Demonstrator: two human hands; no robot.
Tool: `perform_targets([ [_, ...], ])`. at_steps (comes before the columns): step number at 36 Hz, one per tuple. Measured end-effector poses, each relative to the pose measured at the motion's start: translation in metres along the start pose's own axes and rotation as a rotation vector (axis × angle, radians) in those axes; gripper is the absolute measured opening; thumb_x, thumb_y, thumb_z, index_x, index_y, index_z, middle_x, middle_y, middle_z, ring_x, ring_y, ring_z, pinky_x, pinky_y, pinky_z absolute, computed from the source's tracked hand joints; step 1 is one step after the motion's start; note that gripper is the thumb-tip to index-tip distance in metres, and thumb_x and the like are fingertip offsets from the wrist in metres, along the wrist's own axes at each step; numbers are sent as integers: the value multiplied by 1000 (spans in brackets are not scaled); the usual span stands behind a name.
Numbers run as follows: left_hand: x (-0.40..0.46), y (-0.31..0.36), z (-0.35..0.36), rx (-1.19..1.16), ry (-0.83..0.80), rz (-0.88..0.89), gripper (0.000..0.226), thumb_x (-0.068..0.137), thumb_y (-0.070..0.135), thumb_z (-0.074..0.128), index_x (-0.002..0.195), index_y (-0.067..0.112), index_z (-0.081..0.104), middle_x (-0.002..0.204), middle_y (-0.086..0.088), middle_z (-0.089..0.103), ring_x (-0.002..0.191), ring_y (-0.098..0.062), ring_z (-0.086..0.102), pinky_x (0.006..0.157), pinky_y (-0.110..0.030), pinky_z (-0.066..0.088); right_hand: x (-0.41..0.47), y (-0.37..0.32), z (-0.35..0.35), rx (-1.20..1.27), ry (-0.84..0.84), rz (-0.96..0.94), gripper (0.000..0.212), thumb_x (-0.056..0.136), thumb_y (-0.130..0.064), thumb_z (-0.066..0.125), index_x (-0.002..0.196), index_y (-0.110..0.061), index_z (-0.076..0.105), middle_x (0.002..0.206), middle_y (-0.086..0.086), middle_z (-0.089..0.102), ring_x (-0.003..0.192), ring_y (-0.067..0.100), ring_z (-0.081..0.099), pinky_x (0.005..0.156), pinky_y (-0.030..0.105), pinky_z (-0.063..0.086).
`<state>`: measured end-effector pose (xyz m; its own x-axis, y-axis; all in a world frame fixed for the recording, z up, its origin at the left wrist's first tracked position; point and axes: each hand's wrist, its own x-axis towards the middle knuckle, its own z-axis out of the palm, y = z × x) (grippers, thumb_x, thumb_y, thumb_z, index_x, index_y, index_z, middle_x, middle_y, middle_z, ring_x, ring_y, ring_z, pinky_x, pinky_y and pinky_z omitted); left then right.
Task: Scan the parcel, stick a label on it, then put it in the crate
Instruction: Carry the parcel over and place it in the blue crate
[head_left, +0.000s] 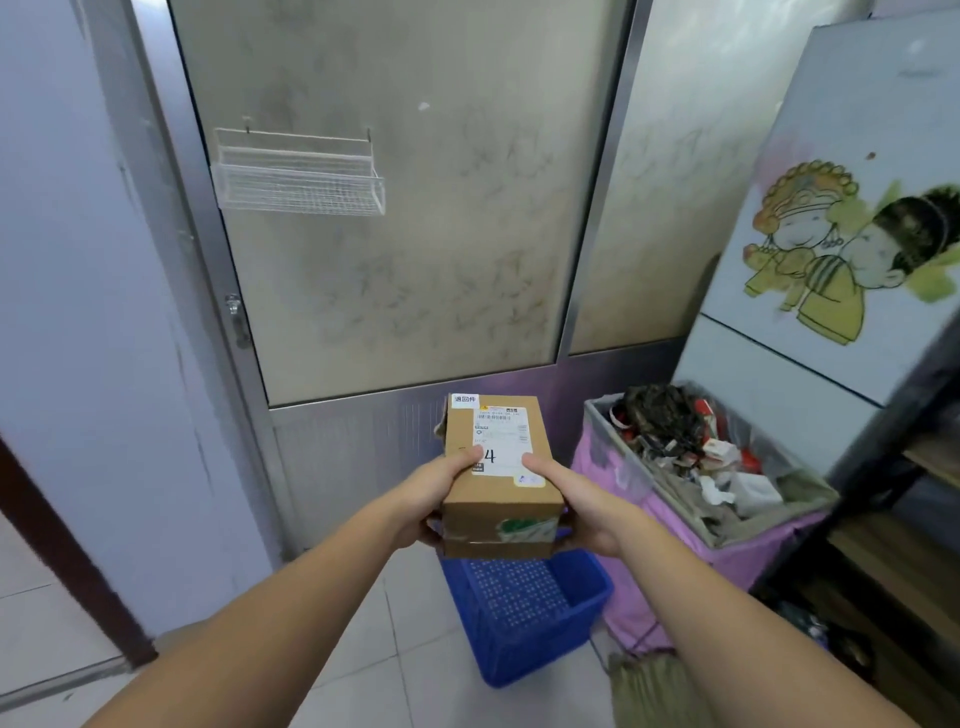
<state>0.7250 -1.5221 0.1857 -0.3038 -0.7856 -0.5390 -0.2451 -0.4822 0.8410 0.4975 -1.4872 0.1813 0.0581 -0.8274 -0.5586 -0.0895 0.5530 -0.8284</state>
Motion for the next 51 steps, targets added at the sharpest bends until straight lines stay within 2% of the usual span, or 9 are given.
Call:
perform_targets([
  [5, 45, 25, 3, 5, -8, 7, 60, 76, 78, 62, 119, 36, 61, 83, 6, 79, 73, -16, 78, 55, -35, 61, 36, -22, -26, 8, 1, -5, 73, 73, -72, 74, 129, -27, 65, 124, 15, 74, 116, 38, 67, 102, 59, 53],
  [11, 97, 48, 2, 26, -19, -15, 57, 75, 79, 63, 115, 38, 60, 80, 9, 79, 82, -19, 76, 51, -32, 59, 80, -39, -51, 36, 20, 16, 71, 76, -69, 74, 130, -24, 63, 125, 15, 72, 117, 38, 66, 103, 59, 52],
  [15, 139, 64, 0, 14, -33, -18, 63, 72, 79, 65, 119, 37, 59, 82, 7, 79, 70, -14, 77, 46, -31, 59, 114, -53, -68, 59, 26, 26, 69, 78, -67, 74, 130, -23, 63, 126, 16, 71, 118, 38, 65, 104, 60, 51],
  [21, 214, 94, -4, 69, -20, 23, 70, 70, 84, 61, 126, 42, 56, 99, 4, 79, 94, -23, 75, 64, -40, 60, 179, -76, -97, 85, 5, 6, 60, 84, -66, 68, 129, -26, 65, 122, 11, 76, 117, 34, 68, 102, 56, 53],
  [26, 278, 127, -8, 75, -34, 102, 60, 84, 74, 57, 135, 42, 49, 96, 12, 78, 84, -12, 76, 66, -36, 56, 239, -95, -120, 102, 9, -30, 54, 88, -65, 63, 131, -30, 64, 117, 3, 79, 109, 26, 74, 91, 49, 59],
  [31, 334, 145, -11, 49, -61, 86, 62, 87, 73, 55, 138, 42, 42, 118, 5, 72, 106, -21, 69, 95, -55, 53, 294, -112, -144, 89, 14, -23, 54, 90, -63, 61, 133, -30, 62, 119, 0, 79, 109, 22, 75, 92, 47, 58],
  [41, 439, 127, 8, -64, -23, -60, 78, 69, 81, 65, 135, 45, 43, 116, 7, 74, 105, -22, 72, 90, -53, 58, 398, -90, -199, 128, -23, 94, 53, 86, -59, 71, 130, -33, 61, 119, -1, 79, 110, 27, 74, 101, 55, 56],
  [47, 498, 102, 29, -157, 67, -162, 68, 69, 81, 67, 126, 50, 46, 110, 10, 75, 100, -18, 73, 83, -45, 61, 468, -64, -233, 109, -42, 133, 57, 77, -59, 79, 126, -32, 65, 111, -3, 81, 99, 20, 78, 82, 47, 65],
  [51, 541, 70, 38, -204, 110, -207, 79, 66, 79, 73, 130, 36, 53, 104, 11, 78, 93, -13, 76, 78, -41, 62, 519, -42, -250, 62, -39, 175, 64, 77, -56, 82, 127, -26, 56, 115, 0, 79, 101, 22, 77, 91, 53, 62],
])
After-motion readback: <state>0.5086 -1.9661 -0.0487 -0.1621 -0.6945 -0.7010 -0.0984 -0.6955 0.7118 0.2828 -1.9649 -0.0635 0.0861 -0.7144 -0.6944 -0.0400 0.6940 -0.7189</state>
